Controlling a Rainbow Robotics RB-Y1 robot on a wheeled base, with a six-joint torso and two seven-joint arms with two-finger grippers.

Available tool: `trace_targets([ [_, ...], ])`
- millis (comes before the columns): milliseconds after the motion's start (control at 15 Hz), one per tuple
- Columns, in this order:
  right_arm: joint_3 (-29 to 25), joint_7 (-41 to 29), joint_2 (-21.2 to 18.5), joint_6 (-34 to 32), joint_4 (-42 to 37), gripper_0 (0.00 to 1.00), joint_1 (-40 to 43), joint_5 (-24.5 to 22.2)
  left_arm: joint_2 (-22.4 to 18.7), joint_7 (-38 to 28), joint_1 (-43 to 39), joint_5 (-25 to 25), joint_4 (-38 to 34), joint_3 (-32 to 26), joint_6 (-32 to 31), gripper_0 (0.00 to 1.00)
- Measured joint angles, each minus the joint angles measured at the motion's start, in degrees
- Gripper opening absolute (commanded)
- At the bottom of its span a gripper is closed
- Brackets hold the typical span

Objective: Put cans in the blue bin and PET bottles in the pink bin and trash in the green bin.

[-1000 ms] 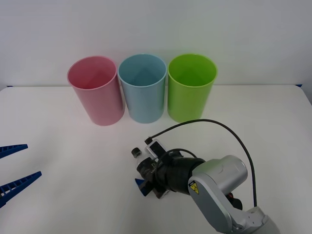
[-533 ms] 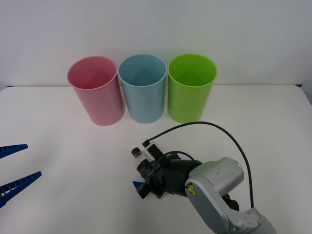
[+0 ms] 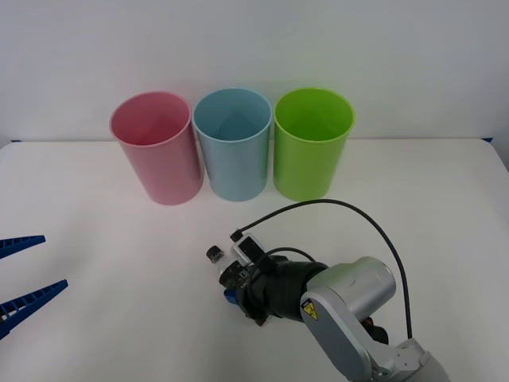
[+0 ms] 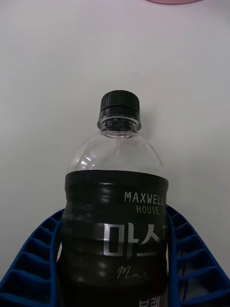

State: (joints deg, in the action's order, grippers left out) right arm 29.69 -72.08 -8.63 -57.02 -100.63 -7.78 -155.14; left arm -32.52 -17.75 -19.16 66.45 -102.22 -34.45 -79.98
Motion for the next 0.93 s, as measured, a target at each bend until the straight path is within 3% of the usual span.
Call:
trace_targets([
  [467, -0.44, 0.31, -0.06, 2.98, -0.03, 0.0, 0.03, 1.08, 0.0, 0.0, 0.0, 0.0, 0.0, 0.0, 0.0, 1.0],
  [533, -0.43, 1.01, -0.22, 4.61, -0.01, 0.0, 0.04, 3.71, 0.0, 0.0, 0.0, 0.0, 0.0, 0.0, 0.0, 1.0],
  [933, -0.34, 16.5, -5.88, 15.77, -3.46, 0.0, 0.04, 32.22, 0.0, 0.0, 0.0, 0.0, 0.0, 0.0, 0.0, 1.0],
])
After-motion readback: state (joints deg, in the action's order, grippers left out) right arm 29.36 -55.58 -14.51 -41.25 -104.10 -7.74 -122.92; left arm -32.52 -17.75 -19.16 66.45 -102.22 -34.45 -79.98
